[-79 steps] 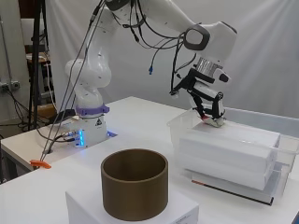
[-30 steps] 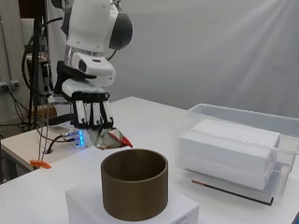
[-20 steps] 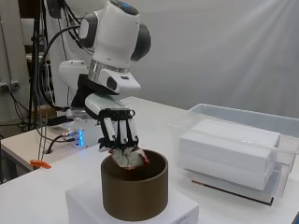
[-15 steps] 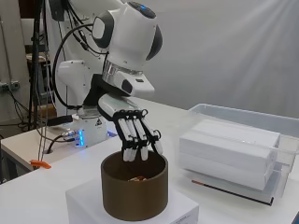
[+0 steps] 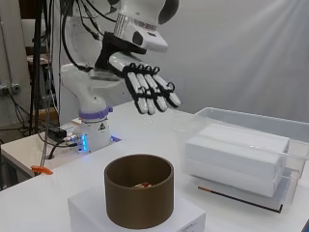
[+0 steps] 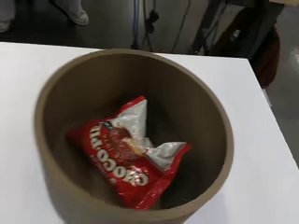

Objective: Teleoperate dual arm-hand system to remove items from a box

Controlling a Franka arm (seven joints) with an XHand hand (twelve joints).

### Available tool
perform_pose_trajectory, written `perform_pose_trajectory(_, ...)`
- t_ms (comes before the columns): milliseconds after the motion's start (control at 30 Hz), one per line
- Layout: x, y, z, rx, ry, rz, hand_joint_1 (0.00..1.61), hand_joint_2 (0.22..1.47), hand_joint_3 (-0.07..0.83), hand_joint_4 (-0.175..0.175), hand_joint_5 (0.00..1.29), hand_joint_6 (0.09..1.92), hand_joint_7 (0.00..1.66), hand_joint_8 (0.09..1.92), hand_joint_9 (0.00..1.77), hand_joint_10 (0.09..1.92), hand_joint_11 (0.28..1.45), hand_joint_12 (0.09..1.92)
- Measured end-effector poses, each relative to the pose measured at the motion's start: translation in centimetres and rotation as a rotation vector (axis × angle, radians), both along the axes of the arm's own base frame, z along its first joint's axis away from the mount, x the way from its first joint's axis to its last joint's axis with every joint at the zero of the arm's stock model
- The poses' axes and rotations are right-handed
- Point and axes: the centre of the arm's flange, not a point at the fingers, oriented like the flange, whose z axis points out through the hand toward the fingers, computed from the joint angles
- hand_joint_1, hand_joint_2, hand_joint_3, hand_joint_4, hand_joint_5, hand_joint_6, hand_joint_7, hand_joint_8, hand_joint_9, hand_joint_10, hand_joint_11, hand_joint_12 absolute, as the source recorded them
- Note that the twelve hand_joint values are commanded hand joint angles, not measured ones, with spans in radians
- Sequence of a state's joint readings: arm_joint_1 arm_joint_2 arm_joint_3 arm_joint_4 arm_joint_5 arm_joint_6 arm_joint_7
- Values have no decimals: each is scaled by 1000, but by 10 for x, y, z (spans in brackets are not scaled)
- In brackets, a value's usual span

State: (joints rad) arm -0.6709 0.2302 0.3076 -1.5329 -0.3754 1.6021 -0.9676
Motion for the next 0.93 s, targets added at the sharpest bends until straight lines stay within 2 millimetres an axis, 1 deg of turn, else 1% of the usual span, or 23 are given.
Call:
perform_pose_trajectory(33, -13, 17, 7, 4, -12, 36, 39, 810, 3, 33, 188, 87, 354, 87, 501, 87, 483, 87)
perform_pose_trajectory(67, -29, 37, 20, 6, -27, 71, 46, 814, 3, 36, 204, 87, 364, 87, 510, 87, 490, 87)
perform_pose_trajectory(100, -46, 60, 40, -6, -56, 101, 55, 817, 3, 37, 207, 87, 367, 87, 514, 87, 495, 87)
perform_pose_trajectory(133, -57, 79, 60, -20, -91, 122, 62, 820, 4, 37, 200, 87, 356, 87, 508, 87, 497, 87)
perform_pose_trajectory(200, -71, 108, 87, -30, -148, 152, 70, 822, 3, 34, 195, 87, 351, 87, 507, 87, 503, 87)
perform_pose_trajectory(267, -83, 131, 111, 0, -200, 177, 86, 819, 1, 21, 195, 87, 359, 87, 515, 87, 507, 87)
perform_pose_trajectory(333, -92, 145, 122, 57, -228, 187, 106, 818, 0, 5, 194, 87, 364, 87, 519, 87, 507, 87)
perform_pose_trajectory(400, -101, 155, 128, 83, -245, 198, 119, 818, 0, -7, 196, 87, 364, 87, 518, 87, 505, 87)
perform_pose_trajectory(467, -110, 164, 129, 85, -246, 209, 119, 817, 0, -18, 189, 87, 348, 87, 505, 87, 498, 87)
perform_pose_trajectory(533, -113, 170, 131, 83, -247, 212, 120, 818, 0, -21, 184, 87, 333, 87, 492, 87, 493, 87)
perform_pose_trajectory(600, -112, 172, 132, 79, -247, 210, 130, 822, 2, -21, 194, 87, 342, 87, 495, 87, 493, 87)
perform_pose_trajectory(700, -107, 173, 127, 57, -240, 207, 137, 824, 2, -16, 212, 87, 360, 87, 509, 87, 499, 87)
perform_pose_trajectory(800, -107, 175, 125, 35, -235, 204, 137, 825, 2, -13, 225, 87, 376, 87, 526, 87, 510, 87)
perform_pose_trajectory(933, -104, 169, 124, 30, -235, 199, 142, 829, 1, -11, 239, 87, 395, 87, 543, 87, 522, 87)
